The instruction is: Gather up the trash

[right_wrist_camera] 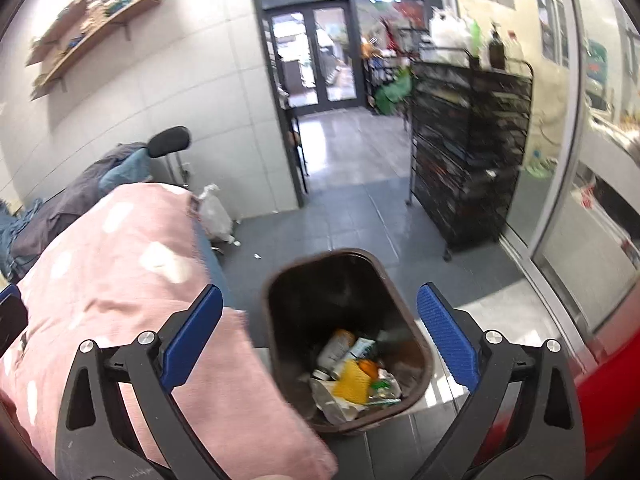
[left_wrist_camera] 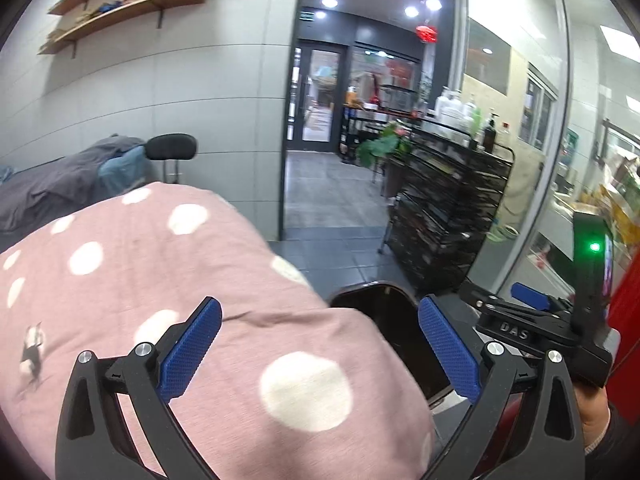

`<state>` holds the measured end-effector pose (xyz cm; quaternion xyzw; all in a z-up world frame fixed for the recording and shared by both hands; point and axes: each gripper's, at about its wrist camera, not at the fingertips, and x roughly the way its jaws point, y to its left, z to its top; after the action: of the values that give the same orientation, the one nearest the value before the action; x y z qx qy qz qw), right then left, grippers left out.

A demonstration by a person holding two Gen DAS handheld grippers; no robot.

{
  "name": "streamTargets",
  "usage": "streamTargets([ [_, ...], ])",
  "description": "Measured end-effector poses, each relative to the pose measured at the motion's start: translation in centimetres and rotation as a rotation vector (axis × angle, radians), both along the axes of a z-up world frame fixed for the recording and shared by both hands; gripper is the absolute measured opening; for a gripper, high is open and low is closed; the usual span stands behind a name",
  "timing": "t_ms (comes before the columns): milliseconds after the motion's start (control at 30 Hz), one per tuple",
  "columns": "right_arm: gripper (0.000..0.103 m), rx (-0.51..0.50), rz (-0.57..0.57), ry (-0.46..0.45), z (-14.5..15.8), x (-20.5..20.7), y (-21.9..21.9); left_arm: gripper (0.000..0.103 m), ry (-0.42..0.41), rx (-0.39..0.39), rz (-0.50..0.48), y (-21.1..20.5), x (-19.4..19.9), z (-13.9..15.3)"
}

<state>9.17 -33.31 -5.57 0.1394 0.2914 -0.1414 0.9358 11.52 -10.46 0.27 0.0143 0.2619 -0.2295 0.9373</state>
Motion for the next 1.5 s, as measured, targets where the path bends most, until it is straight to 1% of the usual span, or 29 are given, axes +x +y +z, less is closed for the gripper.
streamTargets([
  [167, 0.097, -0.037, 0.065, -0.062, 1.6, -0.7, 3.7, 0.097, -0.031, 0.016, 0.074, 2.8, -1.1, 0.5],
  [400, 0.097, -0.081, 0.127, -0.119, 2.9, -2.2, 7.8, 0.097, -0.025, -0.025, 0.174, 7.4, -2.5, 0.4],
  [500, 0.097, -0.090, 0.151, -0.139, 3.4, -2.9, 9.0, 0.097, -0.023, -0.039, 0.219, 8.8, -2.9, 0.3],
  [600, 0.097, -0.121, 0.171, -0.175, 3.8, -3.8, 10.2, 0.097, -0.022, -0.046, 0.270, 10.0, -3.5, 0.1],
  [700, 0.097, -0.134, 0.186, -0.200, 4.0, -4.5, 11.2, 0.097, -0.019, -0.062, 0.298, 10.9, -4.2, 0.0],
  [800, 0.097, -0.146, 0.199, -0.206, 3.9, -4.9, 11.9, 0.097, -0.029, -0.048, 0.327, 11.2, -4.7, -0.1],
  [967, 0.097, -0.156, 0.213, -0.206, 3.9, -5.5, 12.8, 0.097, -0.031, -0.058, 0.338, 11.3, -5.2, -0.1],
  [1067, 0.097, -0.153, 0.217, -0.207, 3.9, -5.8, 12.8, 0.097, -0.040, -0.047, 0.343, 11.2, -5.3, -0.1],
  [1167, 0.097, -0.152, 0.216, -0.210, 3.9, -5.9, 12.7, 0.097, -0.041, -0.059, 0.340, 11.3, -5.5, 0.0],
  [1500, 0.097, -0.151, 0.219, -0.210, 3.9, -6.1, 12.8, 0.097, -0.047, -0.064, 0.345, 11.3, -5.9, 0.0],
])
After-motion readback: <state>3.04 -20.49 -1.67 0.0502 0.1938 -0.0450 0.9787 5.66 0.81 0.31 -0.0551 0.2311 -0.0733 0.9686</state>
